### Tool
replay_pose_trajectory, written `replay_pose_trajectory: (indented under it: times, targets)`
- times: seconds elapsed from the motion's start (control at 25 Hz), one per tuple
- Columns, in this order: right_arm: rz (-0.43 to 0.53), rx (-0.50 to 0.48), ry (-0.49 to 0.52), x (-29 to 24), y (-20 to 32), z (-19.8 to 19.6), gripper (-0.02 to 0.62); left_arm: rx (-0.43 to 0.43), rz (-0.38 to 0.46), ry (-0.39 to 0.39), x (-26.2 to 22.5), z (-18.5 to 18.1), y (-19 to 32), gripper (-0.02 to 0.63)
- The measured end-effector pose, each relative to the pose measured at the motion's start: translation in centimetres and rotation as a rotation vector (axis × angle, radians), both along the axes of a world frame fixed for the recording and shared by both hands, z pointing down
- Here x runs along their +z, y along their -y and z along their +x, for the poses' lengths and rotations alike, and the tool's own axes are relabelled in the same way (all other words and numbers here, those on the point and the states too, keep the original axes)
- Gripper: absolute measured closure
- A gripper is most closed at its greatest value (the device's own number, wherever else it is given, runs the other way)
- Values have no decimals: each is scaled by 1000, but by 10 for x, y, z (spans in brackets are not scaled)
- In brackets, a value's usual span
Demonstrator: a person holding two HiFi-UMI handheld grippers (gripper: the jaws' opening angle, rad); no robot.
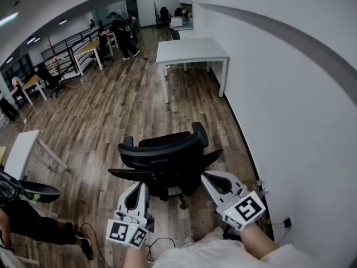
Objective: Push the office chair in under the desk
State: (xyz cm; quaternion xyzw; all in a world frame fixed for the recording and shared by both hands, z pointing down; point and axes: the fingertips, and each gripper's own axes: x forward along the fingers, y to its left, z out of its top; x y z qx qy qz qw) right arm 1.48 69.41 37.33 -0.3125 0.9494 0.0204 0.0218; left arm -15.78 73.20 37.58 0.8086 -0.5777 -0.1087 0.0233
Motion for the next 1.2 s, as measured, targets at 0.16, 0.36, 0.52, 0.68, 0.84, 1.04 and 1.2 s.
replay_pose_trajectory:
  times: [0.16,0.36,0.52,0.68,0.84,1.04,1.2]
  targets:
    - [12,-18,2,-4,8,0,563,2,11,11,-4,-2,9,604]
    - [13,-19,3,-8,13,3,563,15,10,29,-4,-1,13,604]
    - [8,-42,-1,-9,15,4,563,32,16,38,-4,-4,12,604]
    - [-23,-100,-5,-7,13,-3,563,90,-5,85,0,-6,12,603]
    - [-19,-133,-40,1,11,-15,560,133,-40,137,11,-8,10,603]
    - [-12,-153,-164,17,18,-24,553,172,-134,234,31,-15,17,557]
    - [-5,-169,-344,36,28,-28,436,179,-224,373,54,-24,28,449]
